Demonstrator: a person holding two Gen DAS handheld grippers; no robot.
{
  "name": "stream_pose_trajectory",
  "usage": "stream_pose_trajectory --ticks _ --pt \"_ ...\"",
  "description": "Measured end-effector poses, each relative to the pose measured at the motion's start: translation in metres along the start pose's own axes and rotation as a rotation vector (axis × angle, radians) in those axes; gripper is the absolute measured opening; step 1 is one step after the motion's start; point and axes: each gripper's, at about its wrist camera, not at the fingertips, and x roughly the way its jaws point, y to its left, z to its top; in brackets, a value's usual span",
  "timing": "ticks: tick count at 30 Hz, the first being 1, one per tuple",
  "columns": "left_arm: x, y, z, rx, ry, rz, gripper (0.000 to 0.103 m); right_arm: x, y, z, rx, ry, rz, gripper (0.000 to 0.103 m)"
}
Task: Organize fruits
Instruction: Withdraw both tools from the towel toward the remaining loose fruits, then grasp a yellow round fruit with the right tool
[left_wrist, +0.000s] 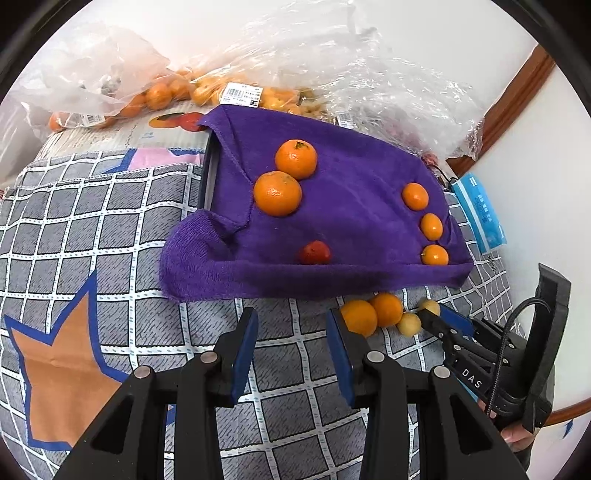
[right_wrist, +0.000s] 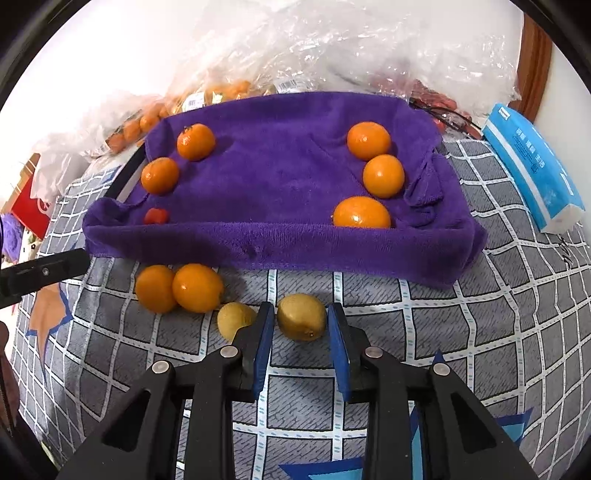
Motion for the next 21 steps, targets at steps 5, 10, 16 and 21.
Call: stream_pose_trajectory --ticks 5,10,16,21 --pt "0.001 -0.002 -0.002 0.004 0.002 0.007 0.036 0.002 -0.003 -0.004 0.001 -0.022 0.002 0.028" --pt "0.008 -0.011 -0.007 0.025 0.014 -0.009 0.036 -0.005 -0.011 -0.009 0.001 -0.049 -0.009 0.028" --pt "0.023 -0.031 -0.017 0.070 0.025 -0.037 0.036 -0.011 -0.020 -0.023 -0.028 -0.086 -0.045 0.028" --pt "0.032 -0.047 -0.026 0.128 0.011 -0.010 0.036 -0.013 -0.025 -0.032 -0.038 -0.137 -0.054 0.028"
